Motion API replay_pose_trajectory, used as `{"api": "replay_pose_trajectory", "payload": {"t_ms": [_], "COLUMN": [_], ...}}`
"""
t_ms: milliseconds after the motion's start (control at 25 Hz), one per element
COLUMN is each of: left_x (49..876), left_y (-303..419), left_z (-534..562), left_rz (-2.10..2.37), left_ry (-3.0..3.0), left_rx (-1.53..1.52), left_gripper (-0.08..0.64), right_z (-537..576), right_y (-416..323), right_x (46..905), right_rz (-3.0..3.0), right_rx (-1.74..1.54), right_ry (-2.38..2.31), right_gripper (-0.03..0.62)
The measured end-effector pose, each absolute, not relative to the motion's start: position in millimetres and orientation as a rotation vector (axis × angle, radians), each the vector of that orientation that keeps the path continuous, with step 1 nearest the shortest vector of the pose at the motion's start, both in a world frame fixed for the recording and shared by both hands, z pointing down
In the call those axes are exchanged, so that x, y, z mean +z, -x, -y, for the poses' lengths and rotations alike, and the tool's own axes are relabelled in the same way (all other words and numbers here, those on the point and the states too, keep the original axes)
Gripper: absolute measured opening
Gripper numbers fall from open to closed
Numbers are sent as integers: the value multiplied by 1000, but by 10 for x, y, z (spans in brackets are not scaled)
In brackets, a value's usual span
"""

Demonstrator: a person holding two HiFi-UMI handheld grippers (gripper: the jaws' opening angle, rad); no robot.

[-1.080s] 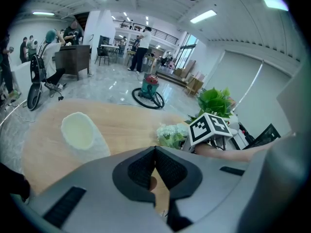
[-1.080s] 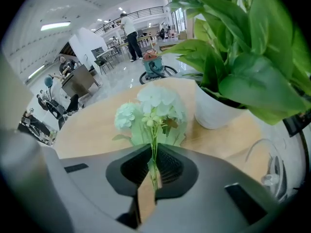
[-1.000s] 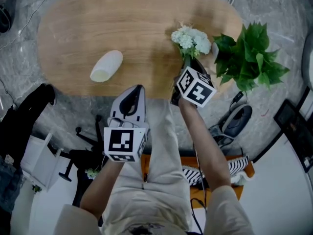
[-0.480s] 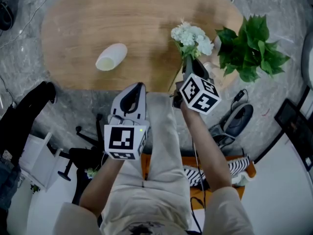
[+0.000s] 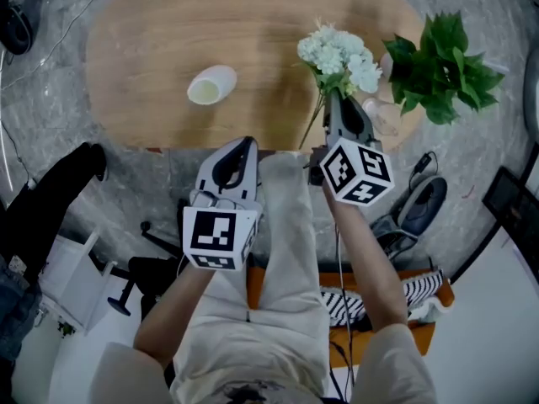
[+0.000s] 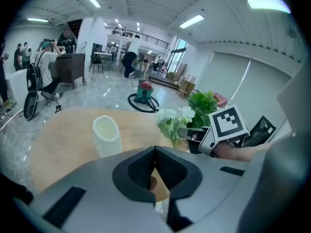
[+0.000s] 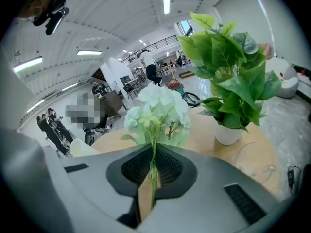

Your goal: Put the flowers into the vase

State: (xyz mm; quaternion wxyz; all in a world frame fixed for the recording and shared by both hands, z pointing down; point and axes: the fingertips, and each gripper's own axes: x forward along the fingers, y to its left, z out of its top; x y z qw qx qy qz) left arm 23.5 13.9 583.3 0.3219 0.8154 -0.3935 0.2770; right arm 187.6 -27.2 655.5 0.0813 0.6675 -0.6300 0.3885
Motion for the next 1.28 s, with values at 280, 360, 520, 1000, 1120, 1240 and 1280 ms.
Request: {"api": "replay_pose_trajectory", "payload": {"t_ms": [280, 360, 520, 1000, 1120, 1240, 1280], "left_x": [5901, 5914, 5904, 5853, 5847, 5839, 5831], "left_y": [4, 56, 118, 219, 278, 363, 400], "left_z": [-149, -159, -172, -221, -222, -241, -247], "left_rz": [1094, 1118, 1166, 1231, 1244, 1255, 1259], "left_ry": [-2143, -2129, -2100, -2067, -2056, -2045, -2041], "left_rx": [713, 699, 666, 607, 599, 596, 593], "left_gripper": [8, 8, 8, 8, 8, 8, 8], "right_z": [386, 404, 462, 557, 580, 590, 593], "right_y": [-1637, -1567, -1396, -1105, -983, -829, -777], "right_x": [6162, 6059, 5864, 5436, 5286, 5177, 5143], "right_rz": [2083, 2138, 2254, 2462, 2536, 2619, 2638], "right_rx": [988, 944, 846, 628, 551, 509, 496], "right_ry": [-1950, -1932, -1870, -1821, -1783, -1729, -1716], "right_gripper": [17, 15, 15, 15, 15, 15, 15]}}
